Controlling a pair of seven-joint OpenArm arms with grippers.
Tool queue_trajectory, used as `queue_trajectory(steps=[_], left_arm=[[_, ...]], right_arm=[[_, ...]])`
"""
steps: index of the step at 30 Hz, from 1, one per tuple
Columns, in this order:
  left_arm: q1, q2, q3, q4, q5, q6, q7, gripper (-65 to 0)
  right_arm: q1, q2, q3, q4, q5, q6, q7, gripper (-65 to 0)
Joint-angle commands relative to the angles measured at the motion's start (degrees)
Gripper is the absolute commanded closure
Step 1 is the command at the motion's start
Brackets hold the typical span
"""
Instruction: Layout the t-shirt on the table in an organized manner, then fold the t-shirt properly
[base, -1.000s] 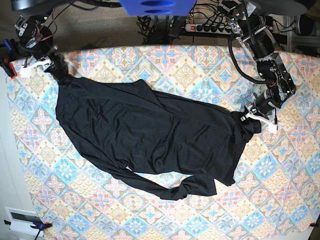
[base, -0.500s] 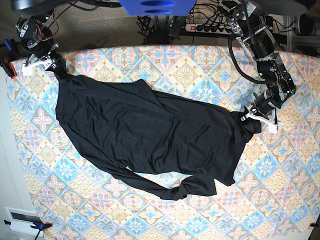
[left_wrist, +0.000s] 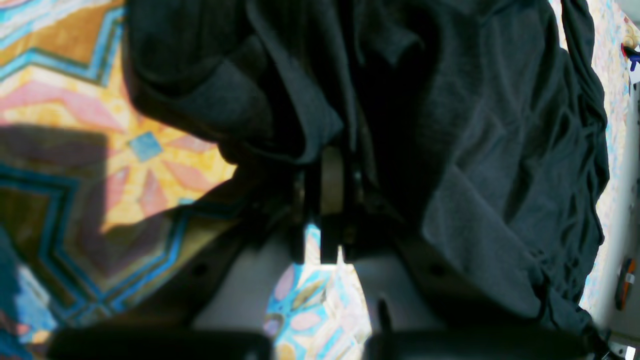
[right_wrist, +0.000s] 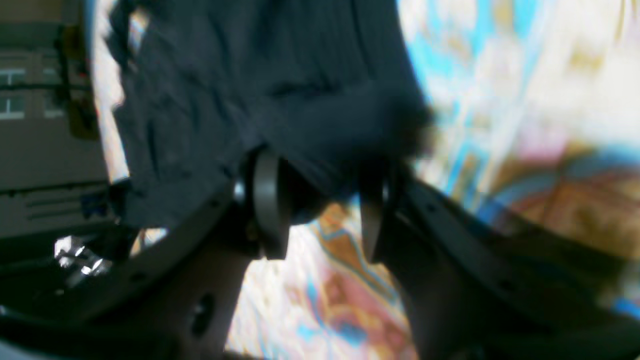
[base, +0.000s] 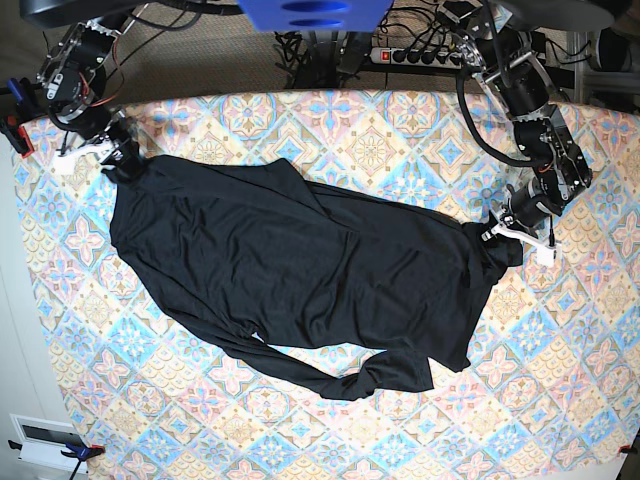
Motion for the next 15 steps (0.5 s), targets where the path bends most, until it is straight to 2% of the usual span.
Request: queue_trajectory(steps=[1,8,11,15], left_arm=[[-0.98,-0.79,0.0,0.95,-1.16,-0.21,-0.39,0.0],[-0.98,-0.79,0.0,0.95,-1.16,-0.21,-0.39,0.0],[-0.98,-0.79,-0.08,0.95,-1.16,-0.21,-0.39,0.0],[-0.9,-0.79,-0.08,0.95,-1.16,-0.21,-0.39,0.0]], right_arm=[[2.1,1.14,-0.14,1.01,0.85,0.25,0.89,-21.7],[5.0,1.14,-0.32,1.01,-6.01,0.25,0.54,-21.2],[4.91,1.14,-0.32,1.01,-6.97,0.25,0.72,-21.1],[4.91,1.14,-0.32,0.75,-7.24,0.25,0.89,-17.8]])
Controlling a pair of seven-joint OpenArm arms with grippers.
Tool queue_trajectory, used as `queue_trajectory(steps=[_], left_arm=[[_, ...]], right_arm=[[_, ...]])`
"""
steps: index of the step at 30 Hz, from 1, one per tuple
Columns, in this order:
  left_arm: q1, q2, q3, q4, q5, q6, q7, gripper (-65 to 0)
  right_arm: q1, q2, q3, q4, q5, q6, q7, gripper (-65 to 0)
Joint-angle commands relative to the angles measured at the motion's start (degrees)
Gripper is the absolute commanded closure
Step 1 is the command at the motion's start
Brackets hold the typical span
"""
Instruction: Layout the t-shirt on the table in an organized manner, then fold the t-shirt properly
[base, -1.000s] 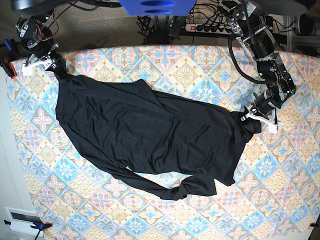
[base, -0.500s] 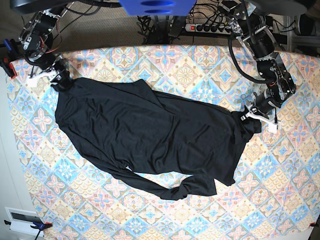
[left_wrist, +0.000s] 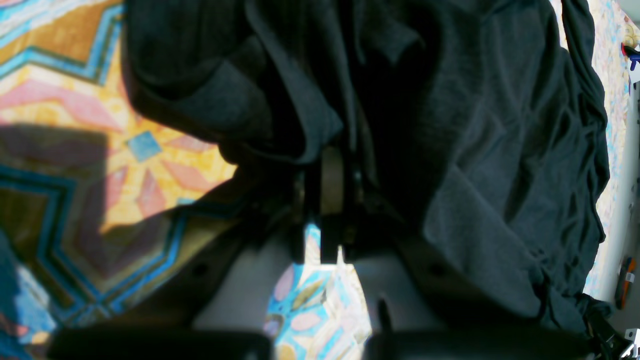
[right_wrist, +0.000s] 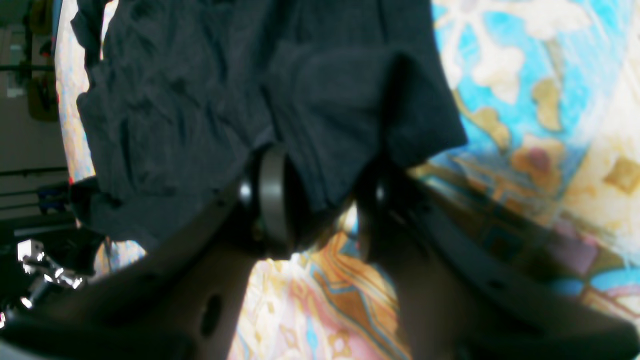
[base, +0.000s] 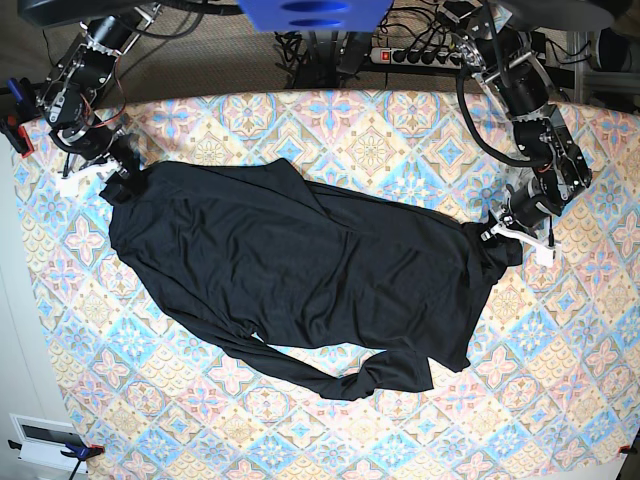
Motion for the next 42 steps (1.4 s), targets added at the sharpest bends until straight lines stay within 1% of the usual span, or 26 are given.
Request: queue_trajectory(steps=[1,5,7,9,13,16,18,20,22,26,32,38,42], left_arm=[[-0.92,-0.79,-0.06,0.95,-1.16,-0.21,-0.45,0.0],[-0.92,-0.79,-0.06,0.95,-1.16,-0.21,-0.54,0.0],[-0.92,-0.79,-0.06,0.95,-1.16,-0.21,-0.54,0.0],[-0.92,-0.79,-0.06,0.95,-1.25,-0.21,-0.45,0.0],[-0.92,-0.88,-0.15,1.04,-1.34,-0.3,-0.45,0.0],[-0.13,-2.46,-0.24,1.12,-1.69,-0.38,-0.45,0.0],[0.84,-3.08,-0.24,1.12,-3.98,-0.38,-0.72,0.0],[2.51,-5.1,-0.24,1.12,-7.14,-0.38,-0.63,0.0],[3.74,-6.33,-0.24,1.12,-9.34,-0.38,-0.8,0.0],[5.85,-8.62,-0.24,1.12,-12.07,-0.38,-0.8,0.0],[9.37,-11.69,-0.24,1.21,-16.29,-0.38,-0.72,0.0],[14.12,-15.03,-1.12,1.3,-21.12,-0.38,-0.54,0.0],[17.63,-15.21,-4.55,1.83,-22.97,-0.38,-0.19,0.0]], right_arm=[[0.3,0.97,0.27,-0.13,1.0,0.38,0.68,-16.6],[0.3,0.97,0.36,-5.58,1.0,0.38,0.76,-9.8],[0.3,0.97,0.36,-6.72,1.0,0.38,0.76,-4.9],[0.3,0.97,0.45,-6.46,1.09,0.56,0.68,-1.9],[0.12,0.97,0.54,-3.38,1.27,0.91,0.24,-1.7],[0.03,0.97,0.54,-0.22,1.27,3.81,0.15,-1.7],[0.03,0.97,0.54,1.98,1.27,5.22,-0.38,-1.7],[-0.05,0.97,0.54,3.39,1.27,6.1,-1.61,-1.7],[-0.14,0.97,0.62,3.83,1.27,6.53,-2.14,-1.7],[-0.85,0.97,0.62,3.91,1.35,6.8,-2.4,-1.7],[-4.1,0.97,0.36,4.09,8.56,6.8,-2.4,-1.7],[-7.09,0.97,0.36,4.09,8.56,6.8,-2.4,-1.7],[-7.88,0.97,0.36,4.09,8.56,6.8,-3.37,-1.7]])
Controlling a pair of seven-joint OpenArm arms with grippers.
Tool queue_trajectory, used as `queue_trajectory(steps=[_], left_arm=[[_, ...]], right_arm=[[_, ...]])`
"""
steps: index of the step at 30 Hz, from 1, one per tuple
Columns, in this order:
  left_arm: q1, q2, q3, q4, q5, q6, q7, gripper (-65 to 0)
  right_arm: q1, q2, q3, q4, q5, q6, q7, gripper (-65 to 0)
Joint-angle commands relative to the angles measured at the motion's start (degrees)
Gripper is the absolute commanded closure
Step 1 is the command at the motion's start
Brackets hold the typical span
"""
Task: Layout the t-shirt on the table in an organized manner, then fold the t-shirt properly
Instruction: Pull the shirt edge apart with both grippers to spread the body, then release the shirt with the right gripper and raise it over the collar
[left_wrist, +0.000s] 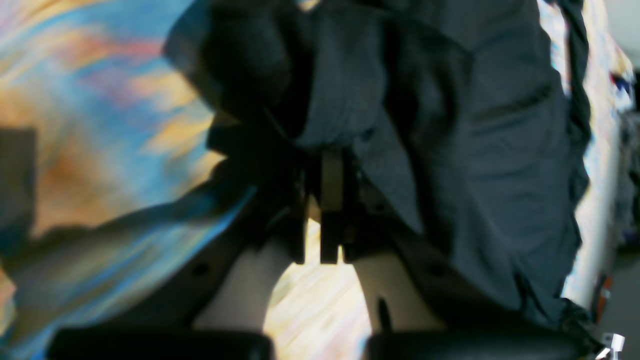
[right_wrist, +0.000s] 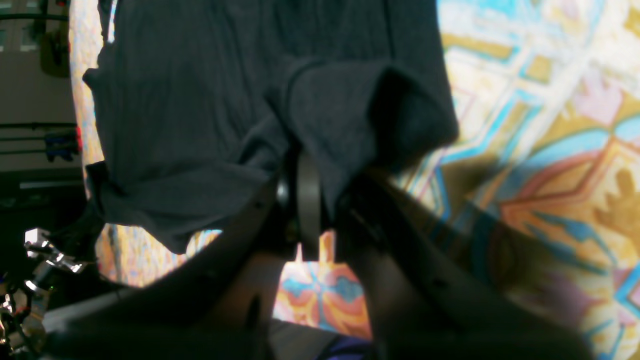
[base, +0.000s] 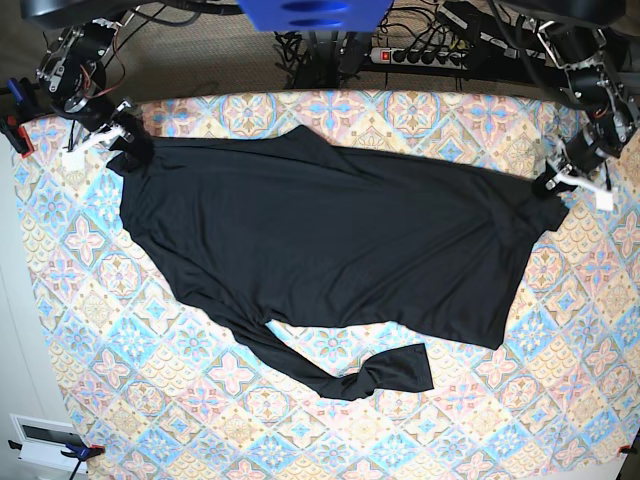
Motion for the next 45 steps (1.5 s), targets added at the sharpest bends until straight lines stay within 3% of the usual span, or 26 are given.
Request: queue_trajectory(steps=[1,10,16,32,38,42,45], left_arm=[[0.79,-1.62,-0.52,2.42,-0.87,-0.21,-0.89,0.0],[13.27,-1.7,-1.05,17.98,-0.96,-0.21,-1.42,0.0],[16.7,0.32,-8.26,18.25,-0.78,-0.3,0.08,0.0],[19.07,3.48,-8.7,18.25,-0.34,-0.21,0.96,0.0],[19.07,3.48,-8.7,18.16,1.94,-0.12,0.96,0.0],[18.98,3.57,-8.7,18.16,4.32,-0.12,0.96,-0.6],[18.98,3.57,-8.7,18.16,4.32,-0.12,1.05,-5.3]], right_arm=[[-0.05,0.97,0.36,1.03,1.18,0.5,0.19,-1.7],[-1.2,0.97,0.36,1.12,1.18,0.5,-1.3,-1.7],[-2.87,0.97,0.62,1.12,1.18,0.42,-1.13,-1.7],[-4.89,1.23,0.89,1.12,1.0,0.24,-0.86,-1.9],[-5.59,1.15,4.67,1.12,1.0,0.24,-0.86,-2.2],[-6.56,1.15,5.99,1.56,1.0,0.24,-0.95,-6.9],[-6.82,1.15,5.99,4.28,1.0,0.24,-1.22,-12.8]])
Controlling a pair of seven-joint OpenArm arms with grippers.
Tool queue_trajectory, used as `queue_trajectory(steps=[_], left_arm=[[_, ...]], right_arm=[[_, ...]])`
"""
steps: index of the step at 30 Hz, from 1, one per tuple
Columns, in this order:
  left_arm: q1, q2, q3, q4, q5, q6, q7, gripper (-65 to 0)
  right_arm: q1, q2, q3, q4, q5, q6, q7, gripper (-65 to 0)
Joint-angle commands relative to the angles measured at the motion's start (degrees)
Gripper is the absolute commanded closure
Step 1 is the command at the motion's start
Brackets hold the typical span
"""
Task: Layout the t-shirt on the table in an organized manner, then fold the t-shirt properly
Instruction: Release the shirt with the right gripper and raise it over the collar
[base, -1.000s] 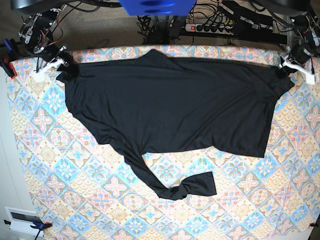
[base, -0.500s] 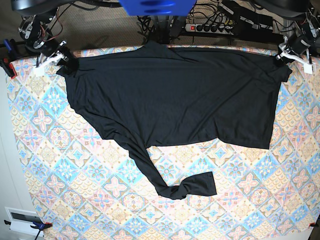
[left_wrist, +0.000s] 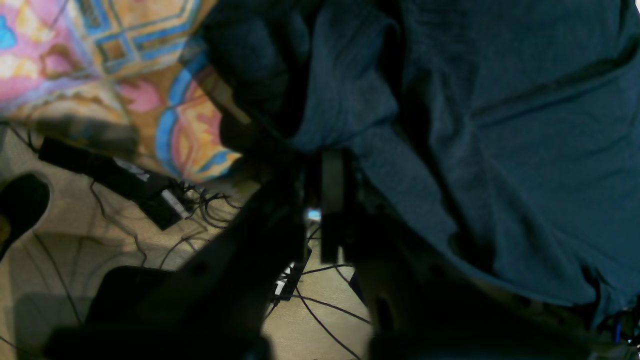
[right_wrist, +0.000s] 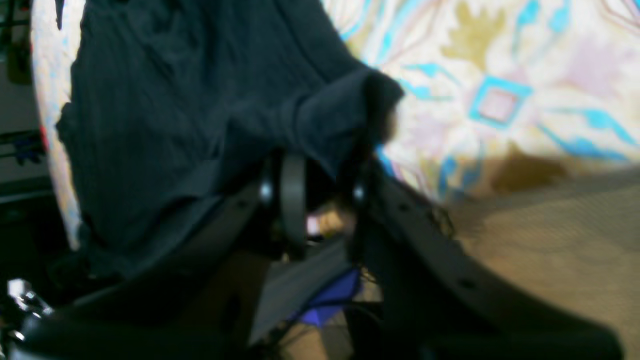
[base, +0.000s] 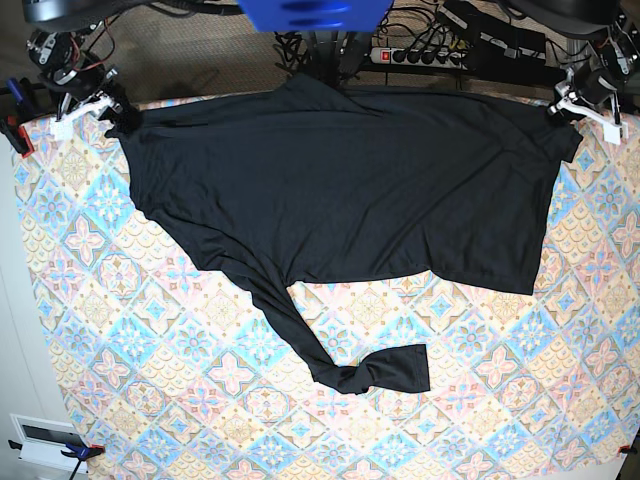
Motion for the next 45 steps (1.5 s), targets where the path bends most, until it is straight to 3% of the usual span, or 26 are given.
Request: queue_trajectory(steps=[1,7,11,15,22,25,30,39,42,45], left_arm=[[0.19,-1.13,-0.68,0.78,-0.4,-0.05,-1.01,-7.3],[0.1,-1.13,-0.68,0.78,-0.58,-0.05,2.16,-16.7],[0.19,-1.13,-1.91,0.78,-3.39,-0.05,2.16,-17.2],[-0.16,-1.04,-8.85,0.78,-7.79,-0.05,2.42,-17.2],[-2.45,-1.13,-12.37,0.87,-8.4,-0.05,2.51,-17.2],[-2.63,-1.13,-12.02,0.87,-8.4,-0.05,2.51,-17.2],[-2.71,-1.13,-11.93,0.87,-8.32,-0.05,2.51,-17.2],[-2.71,-1.13,-11.93,0.78,-8.14,-0.05,2.51,-17.3],[-2.71,-1.13,-10.44,0.78,-8.14,-0.05,2.51,-17.3],[-2.71,-1.13,-9.21,0.78,-8.05,-0.05,2.51,-17.2]], right_arm=[[0.19,1.15,0.61,2.15,1.35,0.31,0.93,-14.5],[0.19,1.06,0.79,6.01,1.35,0.31,1.19,-18.0],[-0.95,1.06,1.4,8.65,1.26,0.31,1.45,-18.0],[-3.24,1.15,1.31,13.13,0.73,0.31,4.53,-18.0],[-3.76,1.32,0.61,25.44,-9.11,0.39,4.71,-18.0],[-3.94,4.05,-5.63,29.84,-13.42,0.48,4.79,-18.0],[-5.35,11.34,-18.73,30.36,-13.95,0.48,5.67,-17.9],[-4.99,25.32,-40.53,31.6,-15.71,0.48,14.55,-17.9],[-2.62,27.17,-48.62,31.77,-23.79,0.48,16.93,-17.9],[-0.25,27.17,-57.67,32.12,-36.45,0.48,18.6,-17.9]])
